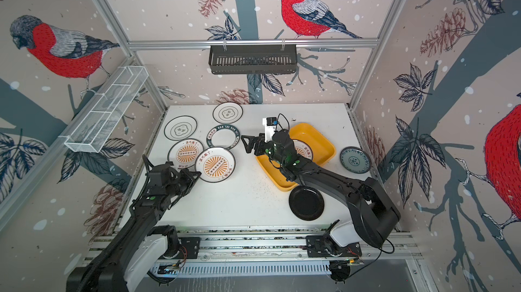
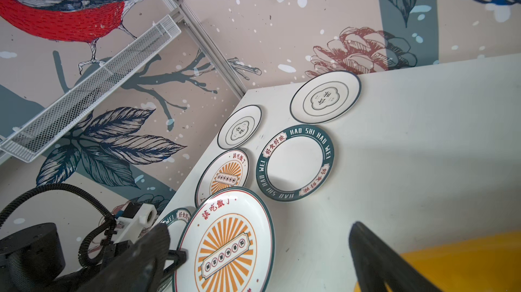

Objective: Place the plates into the plastic bin on the countertop
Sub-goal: Pick up the plate from the middle-left of the table, then place the plate in the plastic bin.

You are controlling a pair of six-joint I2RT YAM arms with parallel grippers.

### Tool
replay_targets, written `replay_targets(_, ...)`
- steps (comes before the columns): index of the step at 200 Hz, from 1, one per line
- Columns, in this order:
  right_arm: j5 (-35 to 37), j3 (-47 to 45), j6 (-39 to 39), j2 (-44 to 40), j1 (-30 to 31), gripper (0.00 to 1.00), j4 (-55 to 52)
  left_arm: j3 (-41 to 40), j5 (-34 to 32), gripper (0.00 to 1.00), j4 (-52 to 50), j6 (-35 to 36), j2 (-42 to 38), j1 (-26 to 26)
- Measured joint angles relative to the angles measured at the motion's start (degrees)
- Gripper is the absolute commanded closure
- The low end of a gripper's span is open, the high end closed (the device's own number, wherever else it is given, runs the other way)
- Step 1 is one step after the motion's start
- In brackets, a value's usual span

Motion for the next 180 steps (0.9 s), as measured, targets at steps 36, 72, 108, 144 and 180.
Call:
replay_targets(36,0.2,-2.4,-0.6,-5.2,-3.9,0.00,-0.8,6.5,1.2,1.00,-1.2,1.6,1.9,0.0)
replay_targets(72,0.6,-3.1,-0.7,-9.2,-7.0,0.00,-1.8,9.8,4.1,1.00,-0.1,1.3,5.9,-0.7)
replay_targets(108,1.3,-3.6,-2.0,-13.6,-9.6,0.00,-3.7,16.2,4.6,1.00,3.4,0.8,14.4,-7.8)
replay_targets(144,2.3,-4.7,-1.9,-18.0,-14.5,0.00,-7.5,24.9,4.7,1.00,6.1,1.8,25.6,-15.6)
replay_targets(180,4.3,-5.4,-2.0,-23.1,-19.0,0.00,-11.4,33.7,5.0,1.00,7.6,4.6,36.3,-21.6)
